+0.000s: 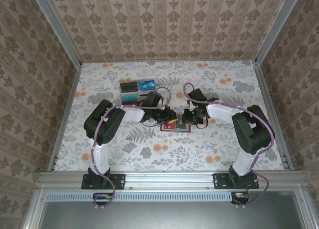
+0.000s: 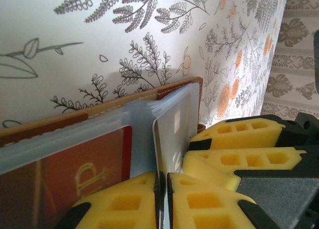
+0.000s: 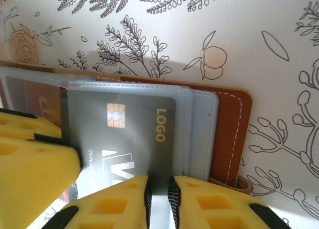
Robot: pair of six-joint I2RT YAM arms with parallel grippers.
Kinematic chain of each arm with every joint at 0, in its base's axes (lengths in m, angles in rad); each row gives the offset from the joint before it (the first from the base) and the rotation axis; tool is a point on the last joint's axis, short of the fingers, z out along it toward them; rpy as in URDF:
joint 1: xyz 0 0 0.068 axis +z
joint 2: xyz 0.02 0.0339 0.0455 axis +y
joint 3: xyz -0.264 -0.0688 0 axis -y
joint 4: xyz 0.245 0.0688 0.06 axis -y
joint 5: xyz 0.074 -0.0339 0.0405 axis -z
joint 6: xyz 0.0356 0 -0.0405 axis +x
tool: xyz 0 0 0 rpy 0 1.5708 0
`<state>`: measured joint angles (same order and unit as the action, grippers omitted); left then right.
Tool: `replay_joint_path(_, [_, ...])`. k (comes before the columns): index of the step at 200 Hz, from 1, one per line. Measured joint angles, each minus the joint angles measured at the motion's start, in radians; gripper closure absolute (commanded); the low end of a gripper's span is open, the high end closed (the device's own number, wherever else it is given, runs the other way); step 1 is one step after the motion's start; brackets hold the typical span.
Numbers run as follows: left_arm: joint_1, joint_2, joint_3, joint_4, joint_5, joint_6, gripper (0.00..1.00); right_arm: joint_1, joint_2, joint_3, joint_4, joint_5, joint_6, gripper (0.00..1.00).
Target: Take the credit cards out of the card holder
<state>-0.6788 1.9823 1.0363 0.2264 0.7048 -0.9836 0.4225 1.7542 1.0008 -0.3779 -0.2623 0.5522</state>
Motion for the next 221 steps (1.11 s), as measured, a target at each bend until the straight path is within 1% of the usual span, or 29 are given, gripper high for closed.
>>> replay_joint_path(30, [0.004, 0.000, -0.015, 0.031, 0.014, -0.001, 0.92, 0.000, 0.002, 0.006, -0.010, 0.003, 0.000, 0.76])
replay_joint_path(99, [0.017, -0.015, -0.062, 0.074, 0.033, 0.000, 0.93, 0.003, 0.013, 0.023, -0.025, 0.014, -0.003, 0.77])
replay_joint_path(124, [0.024, -0.042, -0.088, 0.073, 0.037, 0.008, 0.93, 0.008, 0.019, 0.030, -0.025, 0.019, -0.004, 0.77])
replay_joint_path(149, [0.040, -0.077, -0.107, 0.057, 0.037, 0.024, 0.98, 0.008, 0.020, 0.030, -0.025, 0.023, -0.003, 0.77])
replay_joint_path(221, [0.052, -0.097, -0.113, 0.012, 0.033, 0.069, 1.00, 0.008, 0.019, 0.030, -0.024, 0.022, -0.003, 0.77])
